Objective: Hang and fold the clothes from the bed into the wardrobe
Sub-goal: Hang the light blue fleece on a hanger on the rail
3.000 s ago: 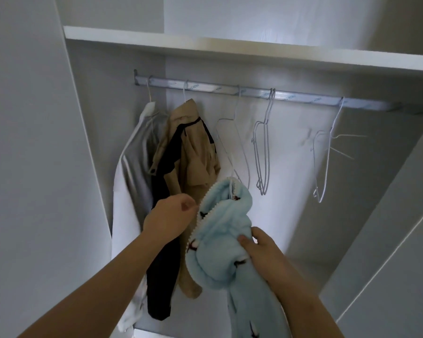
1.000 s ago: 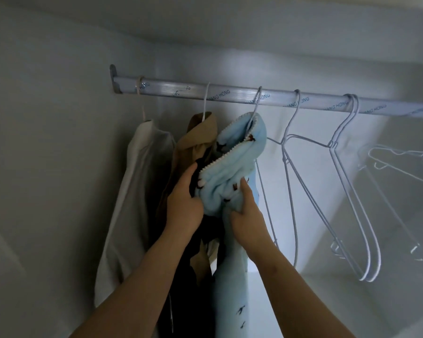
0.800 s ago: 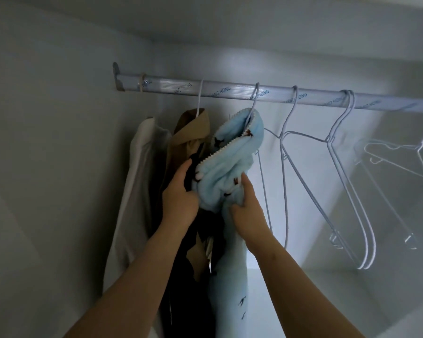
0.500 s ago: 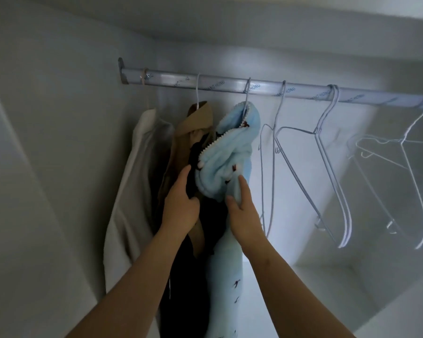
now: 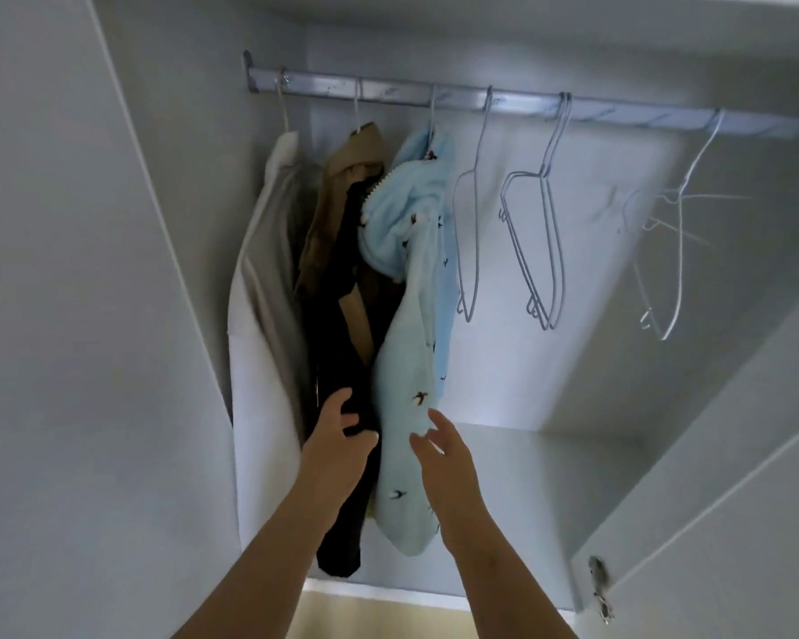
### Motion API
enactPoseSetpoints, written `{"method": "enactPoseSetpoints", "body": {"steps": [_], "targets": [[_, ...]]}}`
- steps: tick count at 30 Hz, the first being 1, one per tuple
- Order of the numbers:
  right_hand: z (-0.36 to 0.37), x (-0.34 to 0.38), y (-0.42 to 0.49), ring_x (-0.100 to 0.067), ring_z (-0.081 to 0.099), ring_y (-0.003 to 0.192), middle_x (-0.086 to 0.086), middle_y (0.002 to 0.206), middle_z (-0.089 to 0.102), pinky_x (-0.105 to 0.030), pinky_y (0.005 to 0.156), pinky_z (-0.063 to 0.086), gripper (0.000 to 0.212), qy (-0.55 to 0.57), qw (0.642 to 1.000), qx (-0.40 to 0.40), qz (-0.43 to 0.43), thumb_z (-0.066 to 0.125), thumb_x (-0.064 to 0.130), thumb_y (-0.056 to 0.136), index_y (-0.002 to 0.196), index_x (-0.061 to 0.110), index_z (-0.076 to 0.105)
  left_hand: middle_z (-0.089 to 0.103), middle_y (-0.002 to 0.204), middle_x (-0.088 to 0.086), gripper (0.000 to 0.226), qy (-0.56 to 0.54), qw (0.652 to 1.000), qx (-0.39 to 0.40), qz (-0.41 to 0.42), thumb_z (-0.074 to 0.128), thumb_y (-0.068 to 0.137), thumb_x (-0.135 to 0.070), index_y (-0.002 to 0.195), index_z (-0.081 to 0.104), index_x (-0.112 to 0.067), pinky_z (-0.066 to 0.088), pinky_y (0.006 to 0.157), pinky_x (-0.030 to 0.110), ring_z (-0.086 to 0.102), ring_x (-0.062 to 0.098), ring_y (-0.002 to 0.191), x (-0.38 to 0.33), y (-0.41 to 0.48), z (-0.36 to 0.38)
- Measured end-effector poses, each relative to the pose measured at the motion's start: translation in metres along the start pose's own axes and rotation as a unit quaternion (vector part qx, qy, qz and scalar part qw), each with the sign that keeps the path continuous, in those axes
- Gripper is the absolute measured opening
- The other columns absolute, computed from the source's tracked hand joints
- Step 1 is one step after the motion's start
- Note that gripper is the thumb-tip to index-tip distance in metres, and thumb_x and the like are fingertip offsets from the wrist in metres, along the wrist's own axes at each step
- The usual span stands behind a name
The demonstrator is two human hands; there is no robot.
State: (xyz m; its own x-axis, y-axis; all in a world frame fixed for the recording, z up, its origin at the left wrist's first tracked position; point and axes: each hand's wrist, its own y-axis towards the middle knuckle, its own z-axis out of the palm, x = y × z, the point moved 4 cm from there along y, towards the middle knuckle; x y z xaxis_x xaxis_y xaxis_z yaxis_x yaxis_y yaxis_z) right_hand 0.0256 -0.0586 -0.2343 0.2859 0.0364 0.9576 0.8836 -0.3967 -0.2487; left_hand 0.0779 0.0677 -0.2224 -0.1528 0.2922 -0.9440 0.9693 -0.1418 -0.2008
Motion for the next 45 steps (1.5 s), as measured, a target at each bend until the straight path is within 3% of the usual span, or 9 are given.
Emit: {"method": "enactPoseSetpoints", "body": {"steps": [8,13,17,19,23,27,32,39,45], "targets": [[-0.032,-0.043,-0.092,-0.010,0.049,0.100,-0.002,0.133,0.047,-0.014,0.073,0.040,0.045,0.068,0.992,-0.093,0.059,0.051,0.026,0.094,0.138,0.025,0.039,0.054,0.117,0.001,0.042,0.000,0.993,0.111,-0.046,0.055,0.091,-0.016,0.129,0.042,-0.029,0.046,0.094,0.035,0.053,0.020,0.104,0.025,-0.072,0.032],[-0.046,-0.092,-0.172,-0.011,0.047,0.100,0.000,0.127,0.050,-0.025,0.088,0.033,0.043,0.120,0.965,-0.199,0.123,0.052,0.027,0.093,0.135,0.027,0.043,0.054,0.094,-0.008,0.027,0.041,0.975,0.208,-0.060,0.058,0.089,-0.016,0.108,0.048,-0.033,0.044,0.081,0.028,0.055,0.010,0.086,0.054,-0.130,0.056],[-0.060,-0.133,-0.252,-0.010,0.051,0.087,0.002,0.105,0.055,-0.025,0.076,0.038,0.040,0.156,0.929,-0.290,0.168,0.051,0.024,0.093,0.132,0.024,0.046,0.061,0.101,-0.007,0.031,0.108,0.940,0.319,-0.048,0.054,0.084,-0.013,0.105,0.052,-0.036,0.048,0.087,0.031,0.059,0.013,0.093,0.077,-0.198,0.075],[-0.067,-0.148,-0.292,-0.013,0.051,0.090,0.000,0.107,0.055,-0.025,0.073,0.038,0.036,0.176,0.909,-0.331,0.180,0.051,0.022,0.093,0.129,0.021,0.050,0.062,0.097,-0.008,0.029,0.141,0.918,0.371,-0.027,0.051,0.083,-0.015,0.103,0.053,-0.035,0.049,0.086,0.032,0.061,0.012,0.094,0.084,-0.235,0.083],[-0.083,-0.169,-0.379,-0.013,0.050,0.082,-0.002,0.099,0.057,-0.021,0.063,0.037,0.015,0.208,0.868,-0.415,0.177,0.052,0.016,0.092,0.105,0.014,0.059,0.066,0.092,-0.004,0.016,0.175,0.870,0.460,0.019,0.051,0.087,-0.017,0.087,0.061,-0.030,0.048,0.086,0.034,0.063,0.015,0.093,0.090,-0.308,0.105],[-0.098,-0.190,-0.475,-0.012,0.049,0.071,-0.002,0.084,0.058,-0.021,0.059,0.037,0.012,0.244,0.811,-0.504,0.169,0.051,0.012,0.091,0.082,0.018,0.056,0.067,0.091,-0.003,0.017,0.190,0.816,0.543,0.057,0.052,0.087,-0.016,0.085,0.063,-0.030,0.049,0.084,0.033,0.063,0.016,0.093,0.099,-0.398,0.131],[-0.110,-0.236,-0.621,-0.012,0.051,0.071,0.002,0.082,0.061,-0.021,0.060,0.039,0.010,0.277,0.725,-0.605,0.174,0.052,0.016,0.092,0.084,0.019,0.058,0.067,0.089,-0.003,0.016,0.220,0.734,0.638,0.081,0.054,0.086,-0.014,0.087,0.063,-0.027,0.049,0.075,0.029,0.064,0.015,0.091,0.131,-0.542,0.161],[-0.068,-0.301,-0.841,-0.012,0.052,0.067,0.002,0.080,0.061,-0.023,0.058,0.038,0.011,0.330,0.570,-0.727,0.195,0.051,0.016,0.090,0.083,0.020,0.059,0.059,0.075,0.002,0.014,0.261,0.596,0.754,0.091,0.054,0.087,-0.007,0.082,0.060,-0.020,0.035,0.055,0.023,0.055,0.017,0.073,0.192,-0.765,0.140],[-0.038,-0.341,-0.985,-0.014,0.048,0.062,0.000,0.077,0.059,-0.023,0.056,0.035,0.010,0.349,0.449,-0.803,0.179,0.051,0.013,0.089,0.083,0.016,0.059,0.061,0.078,0.000,0.018,0.278,0.496,0.815,0.107,0.052,0.088,-0.006,0.080,0.058,-0.021,0.037,0.055,0.022,0.056,0.010,0.067,0.234,-0.921,0.120]]}}
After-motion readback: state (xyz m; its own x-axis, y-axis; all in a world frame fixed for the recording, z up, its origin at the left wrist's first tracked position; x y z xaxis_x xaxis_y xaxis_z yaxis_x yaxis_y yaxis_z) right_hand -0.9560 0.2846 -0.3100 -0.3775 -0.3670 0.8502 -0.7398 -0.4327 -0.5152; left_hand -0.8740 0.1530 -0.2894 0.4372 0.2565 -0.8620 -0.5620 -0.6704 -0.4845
